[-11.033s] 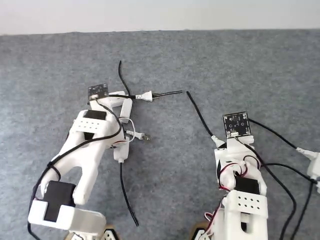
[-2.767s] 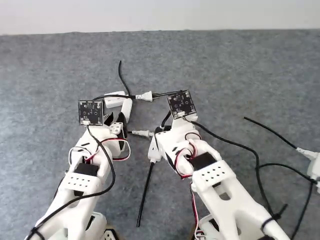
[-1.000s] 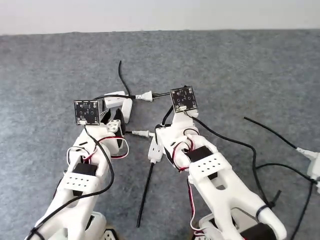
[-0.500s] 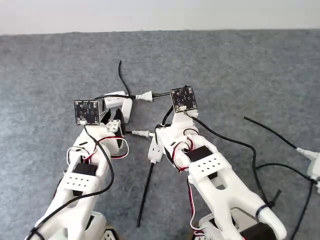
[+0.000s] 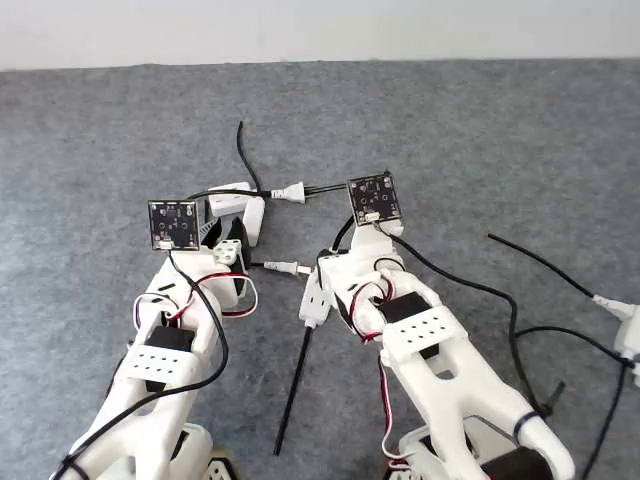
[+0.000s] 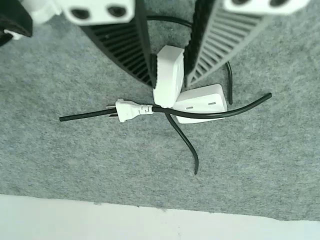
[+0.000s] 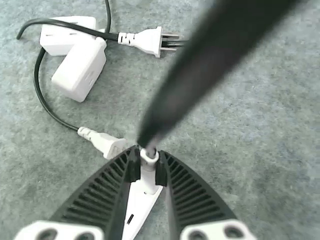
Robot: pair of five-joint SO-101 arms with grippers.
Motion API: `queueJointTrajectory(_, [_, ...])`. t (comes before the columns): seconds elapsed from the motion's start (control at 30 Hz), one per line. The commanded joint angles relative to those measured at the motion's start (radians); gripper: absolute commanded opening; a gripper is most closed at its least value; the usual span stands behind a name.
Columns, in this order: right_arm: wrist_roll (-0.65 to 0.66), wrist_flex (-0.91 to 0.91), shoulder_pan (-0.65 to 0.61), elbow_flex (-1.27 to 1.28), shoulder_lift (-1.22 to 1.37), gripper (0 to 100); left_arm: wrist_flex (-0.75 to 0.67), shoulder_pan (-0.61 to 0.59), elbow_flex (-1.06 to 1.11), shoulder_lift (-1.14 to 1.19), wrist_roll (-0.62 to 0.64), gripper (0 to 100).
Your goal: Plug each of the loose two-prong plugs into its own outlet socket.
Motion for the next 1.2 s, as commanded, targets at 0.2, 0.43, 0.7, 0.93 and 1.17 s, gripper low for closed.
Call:
queueJointTrajectory(0.2, [0.157,0.114,-0.074,0.003,-0.005,0.8,-0.028,-0.009,-0.007,-0.012,0.0,8])
queueJointTrajectory(0.43, [0.233,0.16,-0.105,-0.008,0.005,0.8,-0.028,-0.009,-0.007,-0.012,0.0,8])
queueJointTrajectory(0.7, [0.233,0.171,-0.107,-0.071,0.059,2.5,-0.026,-0.009,-0.007,-0.017,0.0,8])
queueJointTrajectory(0.93, [0.084,0.208,-0.116,-0.163,0.059,21.3,-0.025,-0.006,-0.007,-0.015,-0.021,8])
queueJointTrajectory(1.17, [-0.075,0.263,-0.196,-0.201,0.073,21.3,-0.026,-0.003,-0.007,-0.012,-0.055,8])
